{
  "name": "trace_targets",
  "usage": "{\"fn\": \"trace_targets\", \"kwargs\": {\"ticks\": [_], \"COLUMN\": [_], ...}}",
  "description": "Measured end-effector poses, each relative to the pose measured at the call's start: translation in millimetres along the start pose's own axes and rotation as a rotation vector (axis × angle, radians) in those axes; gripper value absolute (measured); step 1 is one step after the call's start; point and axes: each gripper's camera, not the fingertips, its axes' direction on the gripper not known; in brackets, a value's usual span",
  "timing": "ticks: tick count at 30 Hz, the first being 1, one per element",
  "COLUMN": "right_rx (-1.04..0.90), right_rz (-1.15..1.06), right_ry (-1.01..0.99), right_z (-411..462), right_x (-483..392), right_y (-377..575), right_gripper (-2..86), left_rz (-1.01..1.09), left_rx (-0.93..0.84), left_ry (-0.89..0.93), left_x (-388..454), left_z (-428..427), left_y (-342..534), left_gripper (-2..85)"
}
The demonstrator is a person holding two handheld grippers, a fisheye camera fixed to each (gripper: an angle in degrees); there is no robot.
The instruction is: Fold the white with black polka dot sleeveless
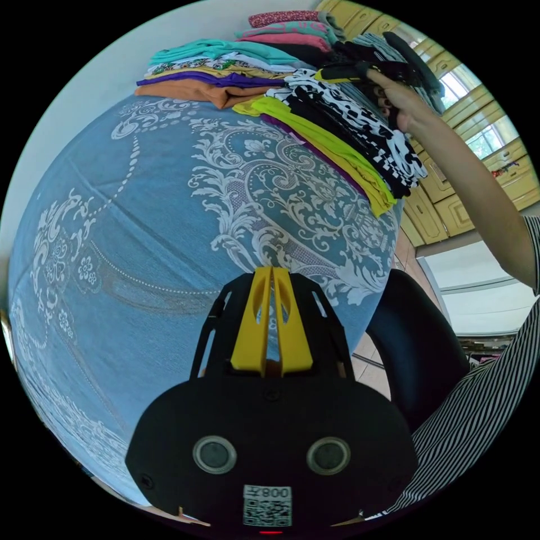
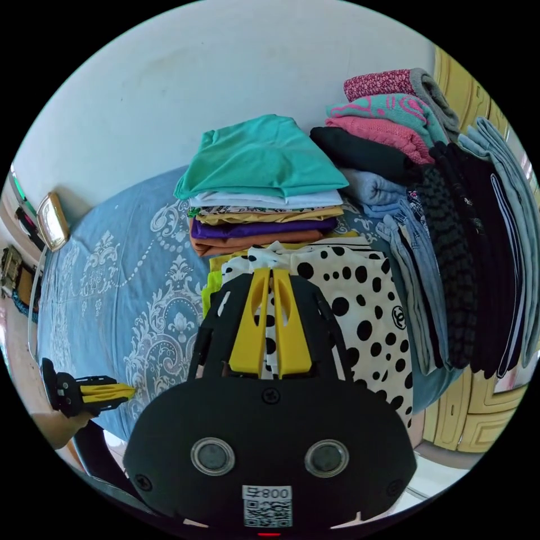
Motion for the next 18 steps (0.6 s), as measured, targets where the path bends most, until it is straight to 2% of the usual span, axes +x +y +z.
{"fn": "trace_targets", "kwargs": {"ticks": [6,10,18], "right_rx": [0.089,0.165,0.252], "right_rz": [0.027,0.014,-0.060], "right_ry": [-0.235,-0.442,-0.733], "right_z": [-61.2,-117.9,-222.9], "right_x": [60.3,100.6,166.0], "right_y": [40.6,83.6,170.1], "right_gripper": [0.4,0.3,0.2], "left_rz": [-0.049,-0.070,-0.088], "left_rx": [0.022,0.120,0.295], "left_ry": [0.075,0.170,0.355], "left_x": [-20.8,-33.7,-64.0], "left_z": [5.5,-6.4,-36.9], "left_y": [14.2,27.8,61.0], "left_gripper": [0.2,0.2,0.7]}}
